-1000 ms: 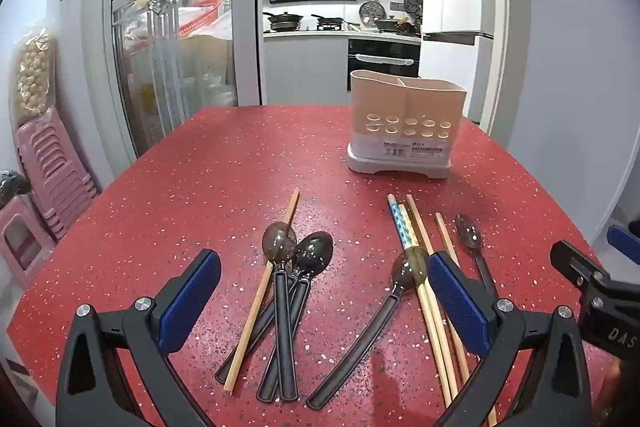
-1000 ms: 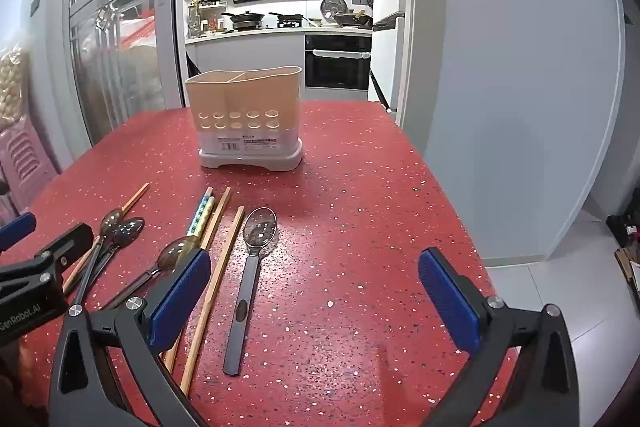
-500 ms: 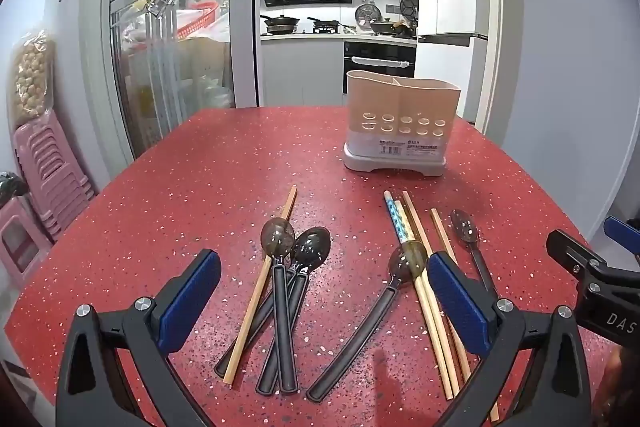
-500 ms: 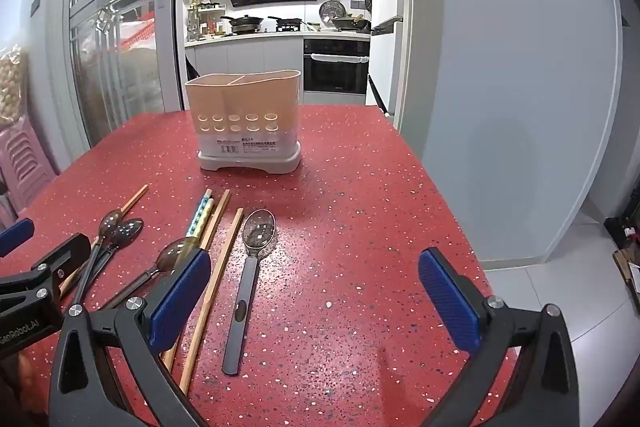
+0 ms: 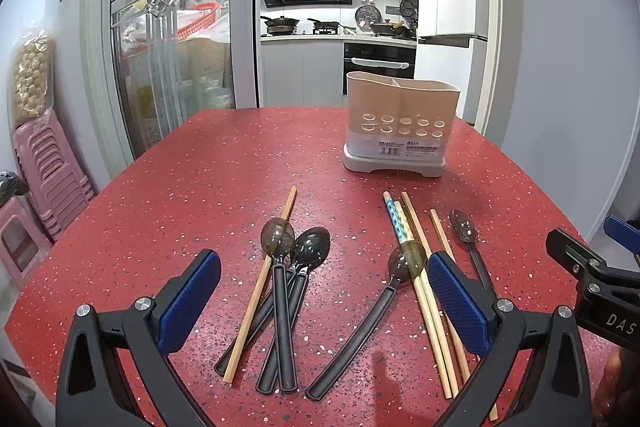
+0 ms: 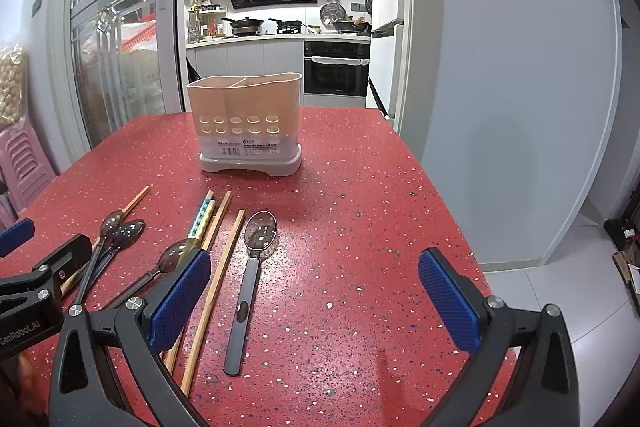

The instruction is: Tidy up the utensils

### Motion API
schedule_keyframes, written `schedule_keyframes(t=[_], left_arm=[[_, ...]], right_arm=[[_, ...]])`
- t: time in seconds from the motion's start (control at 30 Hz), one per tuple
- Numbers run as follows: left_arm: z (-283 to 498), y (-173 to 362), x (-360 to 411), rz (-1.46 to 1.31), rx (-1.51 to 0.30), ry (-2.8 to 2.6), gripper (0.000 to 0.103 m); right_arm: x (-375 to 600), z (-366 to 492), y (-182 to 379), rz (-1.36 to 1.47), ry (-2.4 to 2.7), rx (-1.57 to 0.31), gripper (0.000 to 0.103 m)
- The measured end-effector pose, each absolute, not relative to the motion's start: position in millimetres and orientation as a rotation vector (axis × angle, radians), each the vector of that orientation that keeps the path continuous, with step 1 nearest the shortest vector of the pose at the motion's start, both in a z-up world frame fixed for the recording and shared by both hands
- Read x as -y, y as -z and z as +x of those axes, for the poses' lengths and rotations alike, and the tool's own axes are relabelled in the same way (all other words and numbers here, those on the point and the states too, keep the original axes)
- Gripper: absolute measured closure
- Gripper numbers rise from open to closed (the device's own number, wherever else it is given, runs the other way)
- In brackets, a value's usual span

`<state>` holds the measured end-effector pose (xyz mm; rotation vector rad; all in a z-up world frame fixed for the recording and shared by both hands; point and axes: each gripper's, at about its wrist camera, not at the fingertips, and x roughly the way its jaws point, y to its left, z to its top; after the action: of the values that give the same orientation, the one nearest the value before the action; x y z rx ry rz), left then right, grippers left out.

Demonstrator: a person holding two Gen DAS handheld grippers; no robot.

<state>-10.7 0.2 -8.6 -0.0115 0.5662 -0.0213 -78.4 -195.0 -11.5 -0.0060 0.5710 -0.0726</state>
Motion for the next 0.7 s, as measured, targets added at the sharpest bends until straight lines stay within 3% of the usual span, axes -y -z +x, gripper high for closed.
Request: schedule_keyframes(t=[0.7], left_arm=[[-10.5, 9.1, -0.7, -0.011, -0.57, 0.026, 0.0]], right_arm=[[195.1, -81.3, 9.4, -0.005, 0.075, -0.565, 0.0]])
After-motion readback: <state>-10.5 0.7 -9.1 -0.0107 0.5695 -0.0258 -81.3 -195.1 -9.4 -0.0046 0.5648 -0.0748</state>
